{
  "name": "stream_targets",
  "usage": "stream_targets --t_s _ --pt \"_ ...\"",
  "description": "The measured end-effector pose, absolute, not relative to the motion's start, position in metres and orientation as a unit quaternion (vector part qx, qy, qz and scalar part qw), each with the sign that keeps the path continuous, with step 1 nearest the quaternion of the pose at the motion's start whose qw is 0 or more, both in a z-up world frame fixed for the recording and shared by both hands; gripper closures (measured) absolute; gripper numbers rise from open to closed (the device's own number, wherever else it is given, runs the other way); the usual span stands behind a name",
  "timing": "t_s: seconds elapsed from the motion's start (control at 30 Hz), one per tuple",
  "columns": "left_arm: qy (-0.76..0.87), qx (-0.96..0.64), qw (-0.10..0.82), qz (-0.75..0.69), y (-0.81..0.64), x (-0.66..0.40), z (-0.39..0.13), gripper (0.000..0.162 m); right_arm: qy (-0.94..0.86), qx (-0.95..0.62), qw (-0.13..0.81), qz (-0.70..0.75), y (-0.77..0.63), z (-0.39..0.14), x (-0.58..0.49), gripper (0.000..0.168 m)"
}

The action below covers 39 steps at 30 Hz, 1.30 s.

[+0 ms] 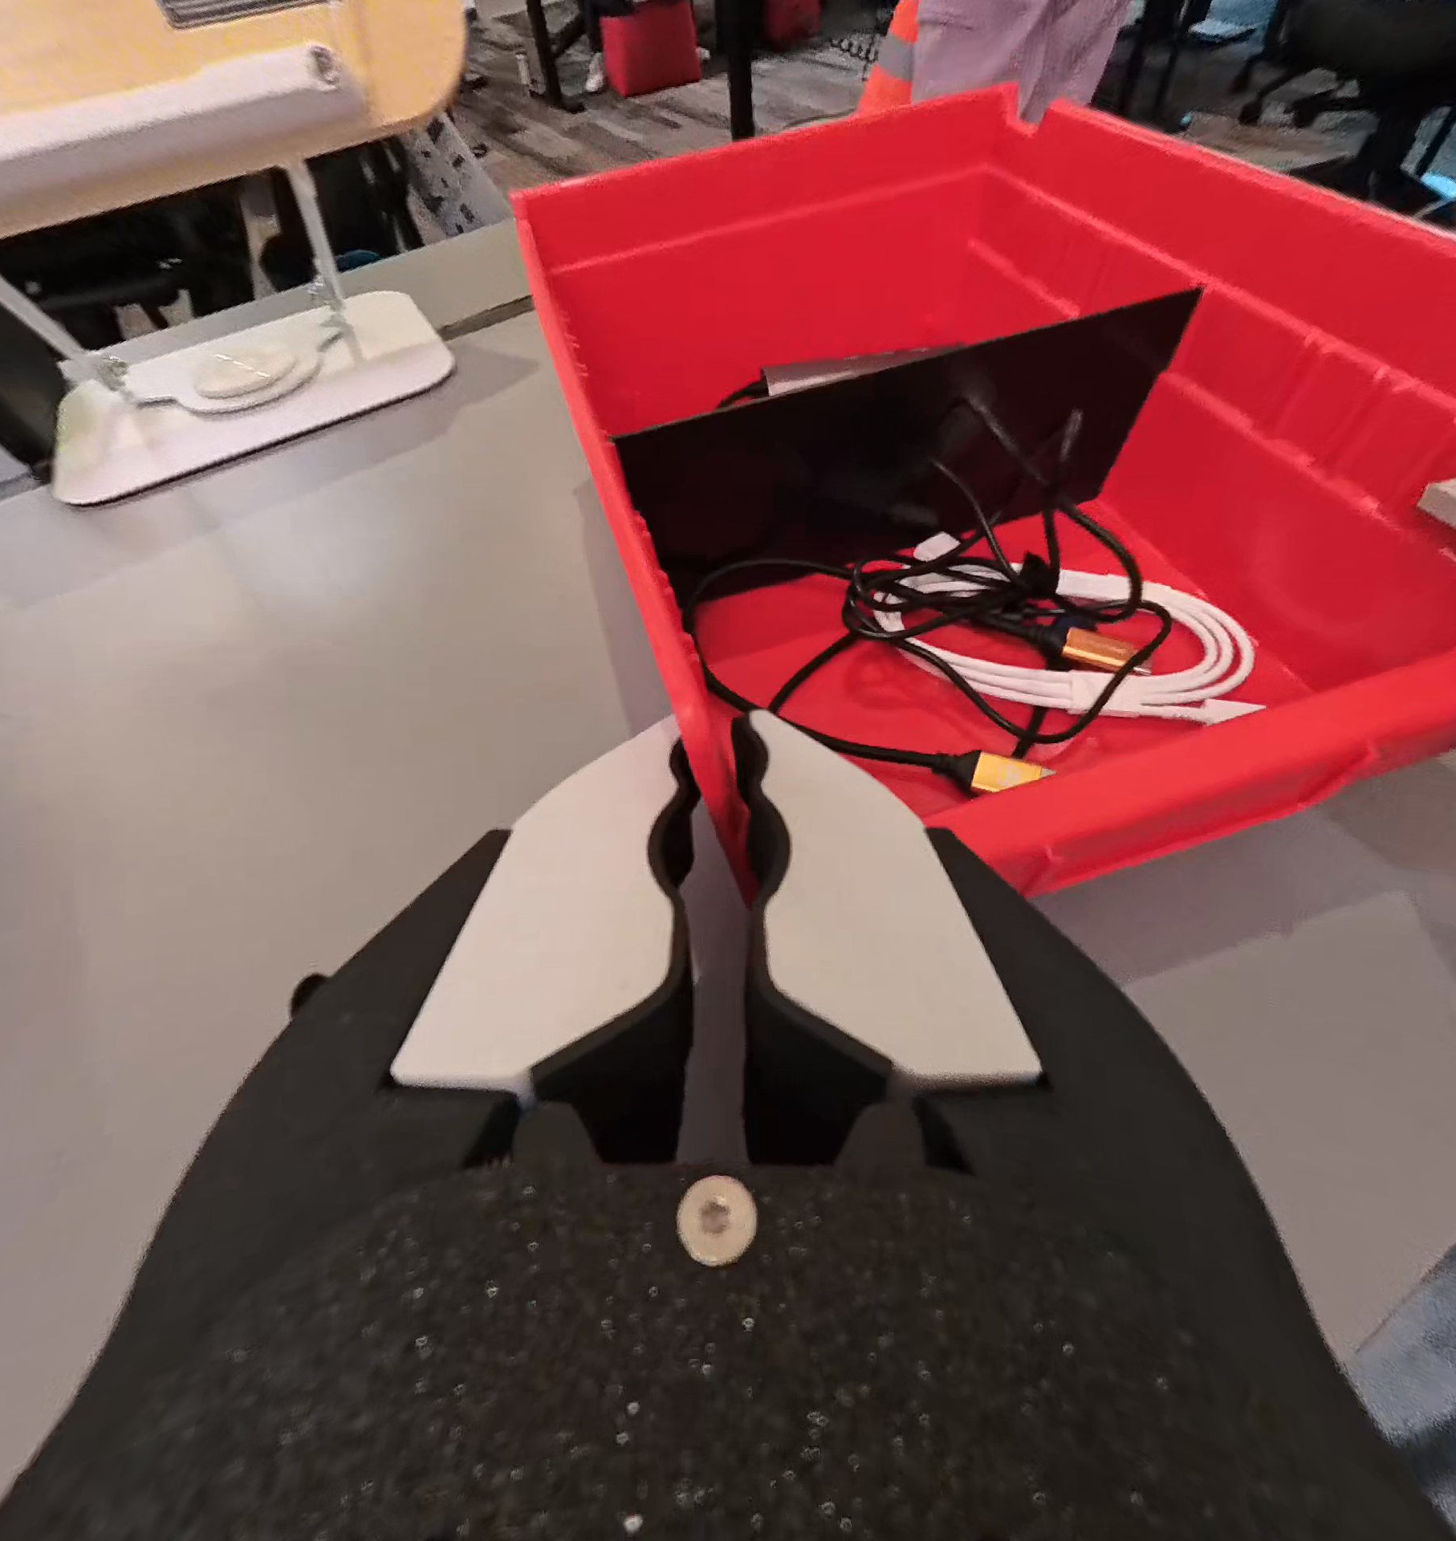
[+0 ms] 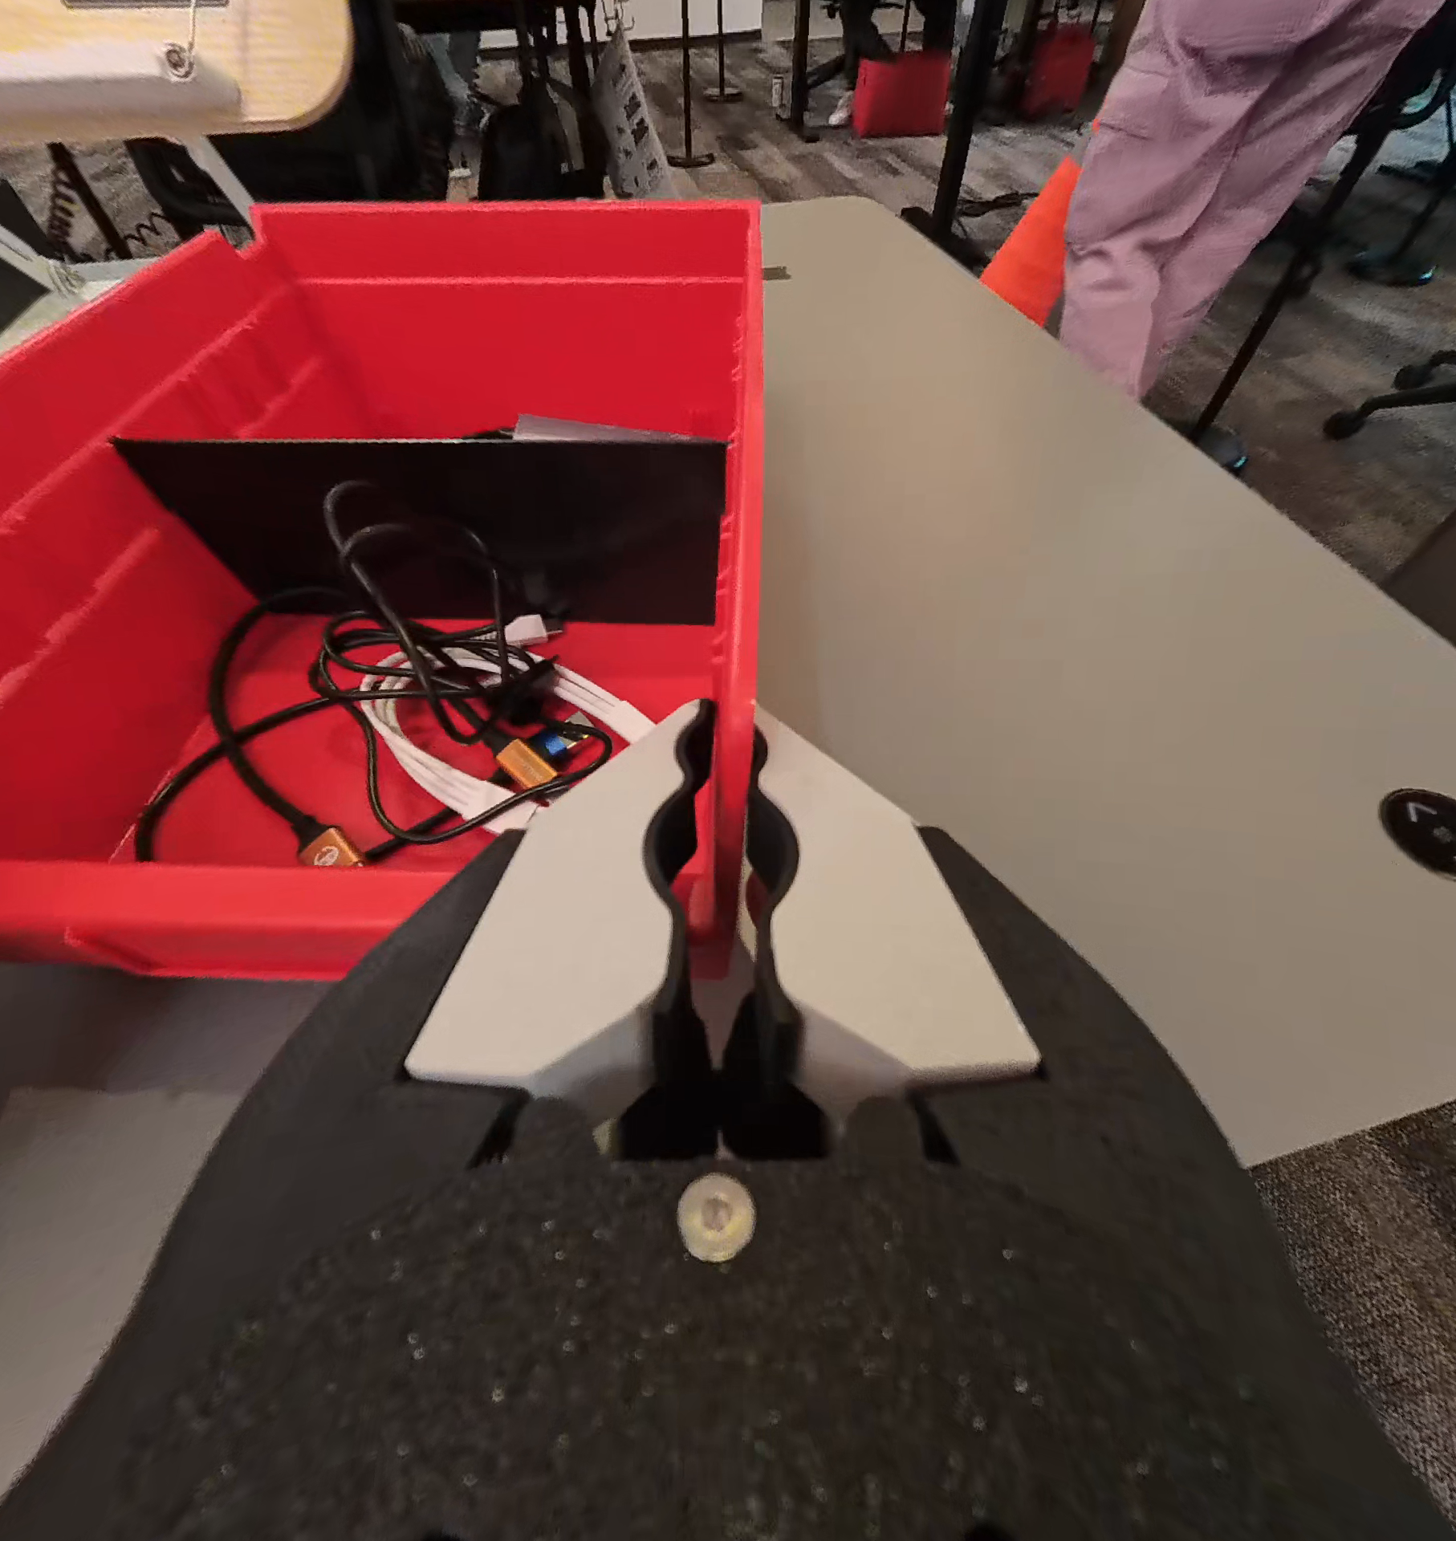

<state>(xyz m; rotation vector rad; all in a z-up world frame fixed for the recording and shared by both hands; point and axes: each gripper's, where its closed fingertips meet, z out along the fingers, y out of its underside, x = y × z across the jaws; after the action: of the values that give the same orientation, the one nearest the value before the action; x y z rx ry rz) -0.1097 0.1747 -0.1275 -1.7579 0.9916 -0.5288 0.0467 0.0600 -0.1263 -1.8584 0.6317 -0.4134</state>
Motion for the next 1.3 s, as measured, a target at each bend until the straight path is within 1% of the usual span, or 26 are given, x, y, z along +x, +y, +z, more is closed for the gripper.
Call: stream_targets --t_s 0.03,0.23,0.37,0.63,0.73,0.83,0.87,0.9,0.93,0.97,1.03,1.07,1.13,1.2,1.27,1.3 --pt "0.405 -0.728 0.509 -0.216 0.177 -0.114 -0.125 0.156 0.266 -0.779 0.54 -0.174 0.063 -0.124 0.043 0.166" --pt "0.363 -0.723 0.558 -0.187 0.208 -0.152 -0.103 0.157 0.237 -0.759 0.582 -0.169 0.102 -0.102 0.013 0.166" --pt "0.323 -0.738 0.571 -0.16 0.231 -0.193 -0.099 0.157 0.198 -0.766 0.594 -0.144 0.141 -0.097 -0.018 0.166" --pt "0.274 -0.779 0.554 -0.105 0.266 -0.264 -0.114 0.157 0.131 -0.799 0.58 -0.092 0.205 -0.116 -0.077 0.167" --pt "0.285 -0.784 0.543 -0.093 0.279 -0.278 -0.127 0.156 0.118 -0.813 0.566 -0.061 0.219 -0.129 -0.091 0.167" --pt "0.308 -0.78 0.533 -0.113 0.277 -0.281 -0.13 0.154 0.129 -0.816 0.561 -0.045 0.224 -0.128 -0.095 0.165" --pt "0.312 -0.781 0.525 -0.128 0.274 -0.281 -0.129 0.148 0.126 -0.819 0.559 -0.039 0.225 -0.128 -0.096 0.164" --pt "0.311 -0.781 0.52 -0.151 0.269 -0.281 -0.126 0.136 0.118 -0.82 0.56 -0.029 0.225 -0.128 -0.098 0.163" --pt "0.303 -0.782 0.515 -0.179 0.265 -0.283 -0.121 0.127 0.11 -0.821 0.559 -0.016 0.224 -0.127 -0.101 0.162" --pt "0.282 -0.781 0.517 -0.207 0.263 -0.289 -0.113 0.123 0.099 -0.82 0.563 0.001 0.223 -0.126 -0.104 0.158" --pt "0.222 -0.769 0.546 -0.248 0.269 -0.316 -0.089 0.121 0.076 -0.812 0.578 0.023 0.218 -0.119 -0.106 0.141" --pt "0.188 -0.763 0.564 -0.253 0.277 -0.337 -0.078 0.121 0.066 -0.806 0.588 0.028 0.214 -0.115 -0.106 0.138" --pt "0.127 -0.754 0.598 -0.241 0.298 -0.391 -0.061 0.118 0.054 -0.791 0.608 0.039 0.208 -0.105 -0.104 0.133" --pt "0.078 -0.765 0.616 -0.173 0.327 -0.455 -0.061 0.111 0.046 -0.78 0.623 0.038 0.201 -0.1 -0.1 0.129" --pt "0.025 -0.794 0.6 -0.099 0.351 -0.52 -0.073 0.098 0.051 -0.771 0.634 0.022 0.196 -0.095 -0.092 0.129" --pt "0.01 -0.801 0.591 -0.092 0.359 -0.541 -0.077 0.096 0.058 -0.764 0.643 0.018 0.193 -0.09 -0.089 0.129"
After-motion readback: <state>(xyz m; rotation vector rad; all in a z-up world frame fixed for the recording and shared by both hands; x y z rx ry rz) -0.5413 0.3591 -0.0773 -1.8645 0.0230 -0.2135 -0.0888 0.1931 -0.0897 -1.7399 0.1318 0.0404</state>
